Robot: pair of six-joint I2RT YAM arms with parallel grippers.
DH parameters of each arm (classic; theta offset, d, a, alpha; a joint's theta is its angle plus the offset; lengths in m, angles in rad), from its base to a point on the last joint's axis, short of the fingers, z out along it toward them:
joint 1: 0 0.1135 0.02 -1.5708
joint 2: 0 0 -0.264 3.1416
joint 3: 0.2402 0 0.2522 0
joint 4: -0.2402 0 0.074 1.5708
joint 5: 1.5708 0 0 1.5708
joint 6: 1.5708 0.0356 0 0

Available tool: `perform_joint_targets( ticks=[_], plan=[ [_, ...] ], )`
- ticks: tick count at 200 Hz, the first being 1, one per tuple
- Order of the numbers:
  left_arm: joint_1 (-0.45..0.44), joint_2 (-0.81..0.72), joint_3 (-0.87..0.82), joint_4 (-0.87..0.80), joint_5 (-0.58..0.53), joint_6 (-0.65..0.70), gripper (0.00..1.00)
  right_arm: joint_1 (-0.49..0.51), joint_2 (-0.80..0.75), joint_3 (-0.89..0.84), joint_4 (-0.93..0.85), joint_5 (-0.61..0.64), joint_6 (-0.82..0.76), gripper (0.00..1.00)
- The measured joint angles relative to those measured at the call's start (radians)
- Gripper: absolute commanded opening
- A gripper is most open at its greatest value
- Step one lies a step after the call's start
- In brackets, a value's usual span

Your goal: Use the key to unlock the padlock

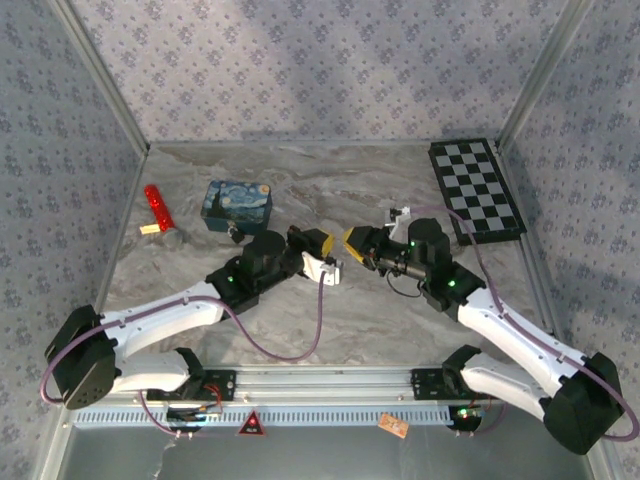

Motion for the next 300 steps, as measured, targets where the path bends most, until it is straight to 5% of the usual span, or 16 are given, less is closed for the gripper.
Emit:
perform_joint_targets(
  ticks=[101,139,161,179,203,254,300],
  plan=[
    [-0.013,0.021,-0.001,0.008,-0.037,0.026,0.00,0.010,0.020,0.000,0.004,0.002,0.003,0.17],
    [-0.017,0.028,-0.003,0.012,-0.058,0.043,0.00,0.011,0.026,0.000,-0.002,0.004,0.001,0.03],
    [-0.019,0.032,-0.005,0.008,-0.060,0.039,0.21,0.013,0.026,0.002,-0.028,0.010,-0.015,0.00],
    [-0.018,0.030,-0.005,-0.004,-0.048,0.012,0.64,0.013,0.024,0.024,-0.093,0.035,-0.061,0.00],
    [-0.005,-0.010,-0.007,-0.055,-0.012,-0.087,0.98,-0.013,-0.005,0.047,-0.177,0.076,-0.142,0.00],
    [0.108,-0.239,-0.034,-0.106,0.042,-0.459,1.00,-0.112,-0.069,-0.032,-0.142,0.120,-0.291,0.00],
    [0.375,-0.196,0.087,-0.286,-0.021,-0.985,1.00,-0.087,-0.116,-0.195,0.044,0.158,-0.464,0.00]
  ],
)
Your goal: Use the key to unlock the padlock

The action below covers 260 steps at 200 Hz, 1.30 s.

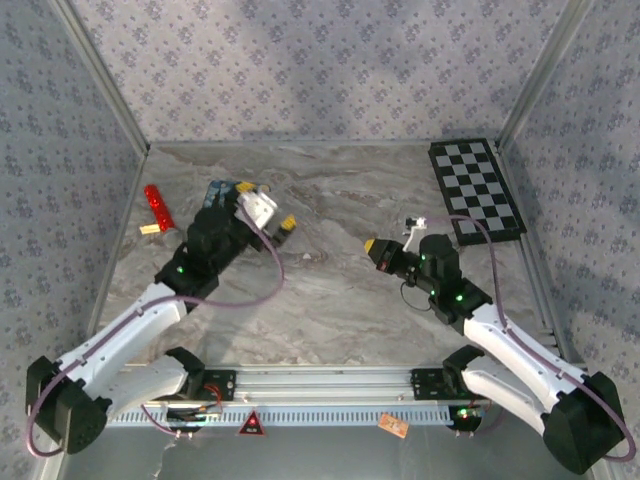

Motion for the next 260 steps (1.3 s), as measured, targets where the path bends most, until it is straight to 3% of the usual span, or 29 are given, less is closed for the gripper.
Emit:
perform_joint_targets(
  ticks=[48,90,122,174,260],
  plan=[
    [0.346,0.229,0.251,-0.332,-0.026,-0.454,1.00,0.019,0.008,-0.036,0.109,0.019,-0.085,0.00],
    [0.505,0.469,0.340,-0.508,0.046,-0.621,1.00,0.075,0.054,-0.035,0.121,0.049,-0.123,0.00],
    [0.541,0.638,0.433,-0.560,0.110,-0.643,1.00,0.095,0.079,-0.035,0.113,0.063,-0.139,0.00],
    [0.556,0.768,0.527,-0.558,0.204,-0.636,1.00,0.098,0.087,-0.035,0.093,0.074,-0.142,0.00],
    [0.565,0.888,0.614,-0.551,0.185,-0.568,1.00,0.100,0.087,-0.035,0.087,0.079,-0.145,0.00]
  ],
)
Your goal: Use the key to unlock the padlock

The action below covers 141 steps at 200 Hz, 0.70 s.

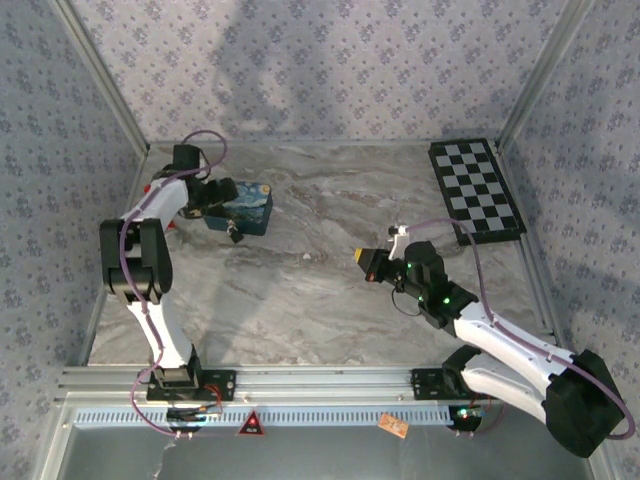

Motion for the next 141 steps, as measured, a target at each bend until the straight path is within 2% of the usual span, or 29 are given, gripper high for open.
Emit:
perform_joint_targets(
  ticks=[32,102,141],
  plan=[
    [0.000,0.002,0.015,-0.003,-0.052,0.044,1.00,0.000,0.000,0.000,0.000,0.005,0.000,0.00],
    [-0.010,0.154,0.175,-0.014,0.088,0.093,1.00,0.003,0.002,0.000,0.000,0.014,0.001,0.00],
    [-0.034,0.195,0.245,-0.049,0.095,0.121,0.98,0.005,0.002,0.000,0.000,0.025,0.001,0.00]
  ],
)
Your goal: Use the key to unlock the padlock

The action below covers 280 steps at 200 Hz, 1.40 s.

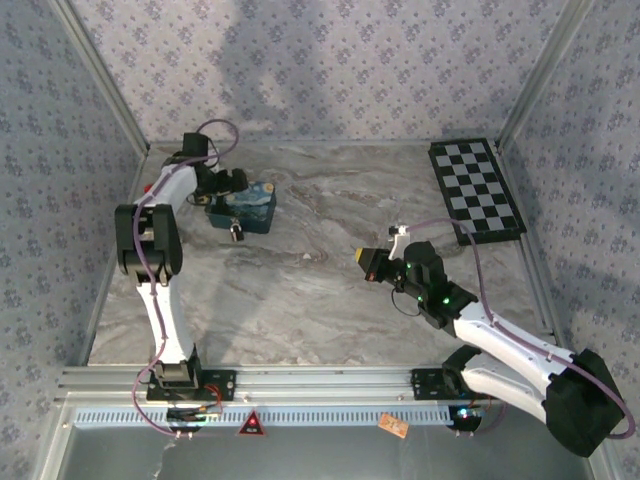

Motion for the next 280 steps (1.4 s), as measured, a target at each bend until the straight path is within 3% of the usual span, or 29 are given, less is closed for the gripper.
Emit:
perform_joint_targets(
  ticks=[50,97,147,175,214,228,251,280],
  plan=[
    [-0.138,-0.003,0.006,-0.005,-0.069,-0.022,0.99,-0.005,-0.031,0.000,-0.043,0.033,0.000,0.00],
    [-0.286,-0.102,-0.120,-0.008,-0.160,-0.132,1.00,-0.066,-0.089,0.000,-0.101,0.052,0.000,0.00],
    [-0.335,-0.235,-0.293,0.008,-0.185,-0.254,1.00,-0.119,-0.132,-0.008,-0.130,0.051,0.006,0.00],
    [-0.333,-0.357,-0.397,0.006,-0.224,-0.276,1.00,-0.124,-0.136,-0.010,-0.138,0.048,0.008,0.00],
    [-0.338,-0.667,-0.585,0.070,-0.222,-0.248,0.99,-0.124,-0.139,-0.014,-0.139,0.024,0.007,0.00],
    [-0.359,-0.760,-0.643,0.083,-0.211,-0.219,0.95,-0.124,-0.141,-0.024,-0.138,0.019,0.007,0.00],
    [-0.452,-0.825,-0.722,0.081,-0.227,-0.185,0.88,-0.124,-0.136,-0.033,-0.138,0.012,0.007,0.00],
    [-0.598,-0.767,-0.753,0.024,-0.363,-0.198,0.84,-0.124,-0.108,-0.033,-0.128,0.000,0.008,0.00]
  ],
)
